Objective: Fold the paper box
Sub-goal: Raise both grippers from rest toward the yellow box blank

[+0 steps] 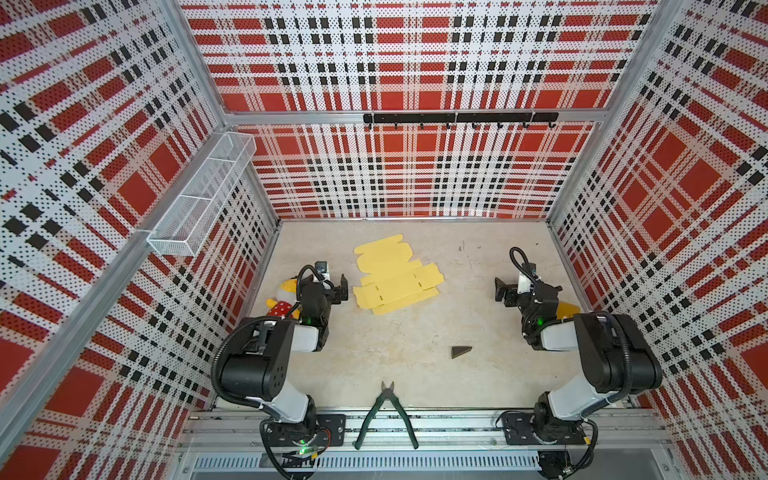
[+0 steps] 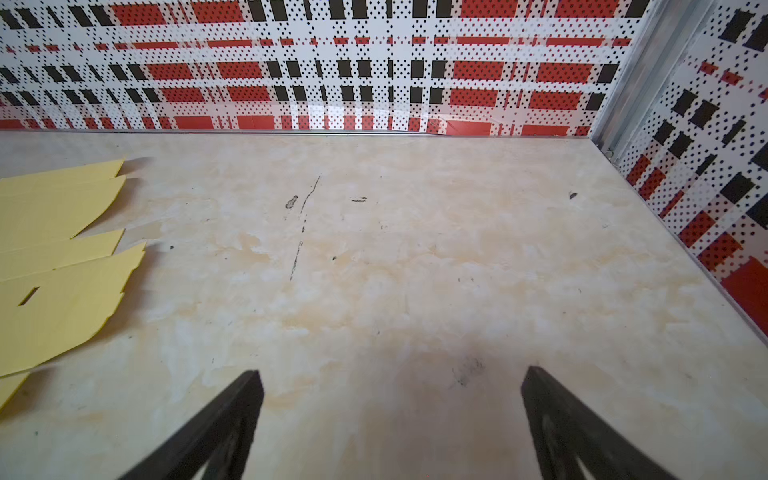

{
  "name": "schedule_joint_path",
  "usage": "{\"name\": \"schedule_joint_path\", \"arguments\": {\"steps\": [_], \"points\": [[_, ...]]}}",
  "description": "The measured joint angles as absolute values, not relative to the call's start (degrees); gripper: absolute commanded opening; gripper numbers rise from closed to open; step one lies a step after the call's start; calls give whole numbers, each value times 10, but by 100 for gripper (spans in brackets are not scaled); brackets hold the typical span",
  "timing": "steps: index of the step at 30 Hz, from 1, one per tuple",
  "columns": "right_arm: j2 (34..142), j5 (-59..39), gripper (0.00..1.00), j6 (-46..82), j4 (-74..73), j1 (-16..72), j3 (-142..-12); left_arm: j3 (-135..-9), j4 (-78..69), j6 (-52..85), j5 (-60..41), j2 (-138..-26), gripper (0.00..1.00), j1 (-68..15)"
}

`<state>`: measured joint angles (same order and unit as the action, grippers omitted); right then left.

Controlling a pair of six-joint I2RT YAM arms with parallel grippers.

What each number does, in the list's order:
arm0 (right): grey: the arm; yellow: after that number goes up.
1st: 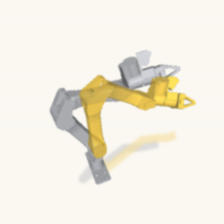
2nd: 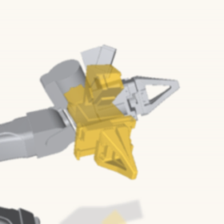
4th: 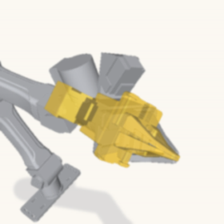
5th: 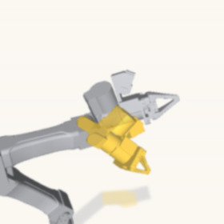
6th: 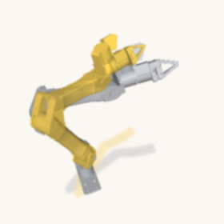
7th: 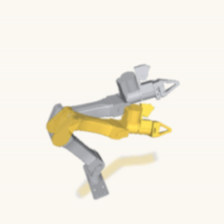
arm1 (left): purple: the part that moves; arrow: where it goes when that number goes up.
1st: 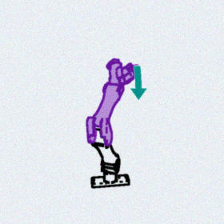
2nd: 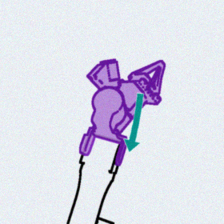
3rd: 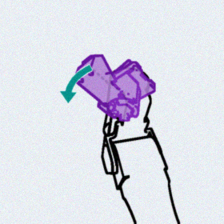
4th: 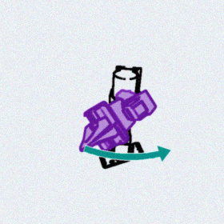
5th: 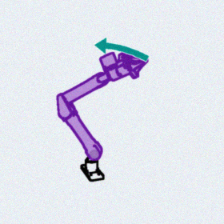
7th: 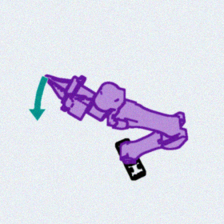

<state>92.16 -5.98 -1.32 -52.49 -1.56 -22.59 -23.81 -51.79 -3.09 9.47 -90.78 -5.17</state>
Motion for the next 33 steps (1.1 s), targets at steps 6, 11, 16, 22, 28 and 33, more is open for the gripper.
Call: {"name": "schedule_joint_path", "arguments": {"steps": [6, 11, 16, 22, 28, 33], "points": [[921, -60, 100, -18, -524, -15, -226, -238, -518, -31, 95, -908, 99, -52], [921, -60, 100, -19, -525, -15, -226, -238, -518, -31, 96, -908, 100, -52], [921, -60, 100, -19, -524, -15, -226, -228, -532, -37, 123, -908, 99, -67], [921, -60, 100, -19, -524, -15, -226, -215, -553, -45, 144, -908, 99, -76], [921, -59, 100, -19, -525, -15, -226, -214, -564, -47, 154, -908, 100, -79], [868, -48, 100, -19, -506, -15, -210, -224, -501, -51, 147, -868, 99, -79]]}}
